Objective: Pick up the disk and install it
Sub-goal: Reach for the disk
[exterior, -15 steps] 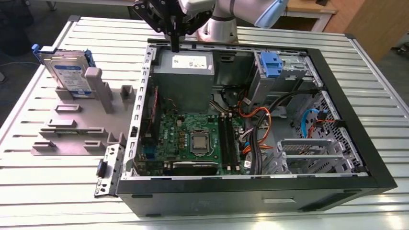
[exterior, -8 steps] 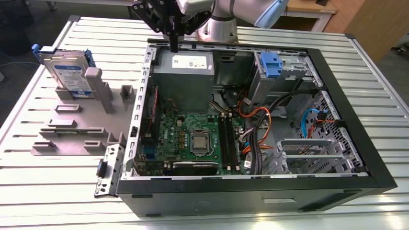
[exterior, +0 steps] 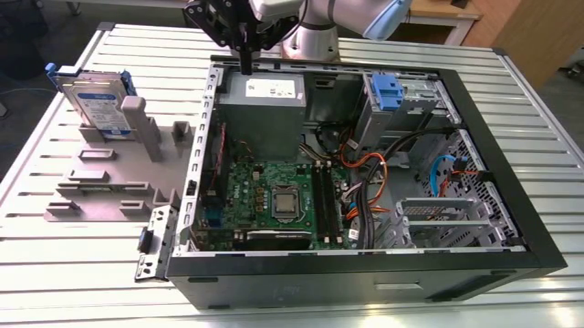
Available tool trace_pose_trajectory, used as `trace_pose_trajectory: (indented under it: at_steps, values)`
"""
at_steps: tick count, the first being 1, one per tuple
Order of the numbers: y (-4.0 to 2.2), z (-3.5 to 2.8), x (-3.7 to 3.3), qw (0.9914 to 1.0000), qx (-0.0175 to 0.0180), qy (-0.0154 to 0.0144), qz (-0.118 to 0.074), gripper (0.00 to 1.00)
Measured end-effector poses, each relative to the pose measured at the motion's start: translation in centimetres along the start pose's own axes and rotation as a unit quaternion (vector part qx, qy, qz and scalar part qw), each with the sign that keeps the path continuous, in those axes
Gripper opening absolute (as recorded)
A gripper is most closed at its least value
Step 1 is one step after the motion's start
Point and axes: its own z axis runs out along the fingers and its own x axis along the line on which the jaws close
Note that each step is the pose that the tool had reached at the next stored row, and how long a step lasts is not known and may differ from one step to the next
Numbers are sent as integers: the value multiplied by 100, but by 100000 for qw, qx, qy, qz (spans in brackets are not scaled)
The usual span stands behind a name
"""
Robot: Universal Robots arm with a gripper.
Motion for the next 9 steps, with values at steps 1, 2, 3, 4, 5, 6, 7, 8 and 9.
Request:
trace_pose_trajectory:
  at_steps: [1,2,3,4,5,6,7,8,9]
  values:
    - [0,0,2,100000,3,6,1,11]
    - [0,0,5,100000,4,11,1,11]
    - [-1,1,8,100000,2,12,4,11]
    - [-1,1,11,100000,4,21,2,11]
    - [-1,1,14,100000,5,30,2,11]
    - [-2,1,17,100000,7,42,1,11]
    - [-2,2,20,100000,8,52,3,11]
    - [-2,2,22,100000,9,67,2,11]
    - [-2,3,25,100000,10,80,2,11]
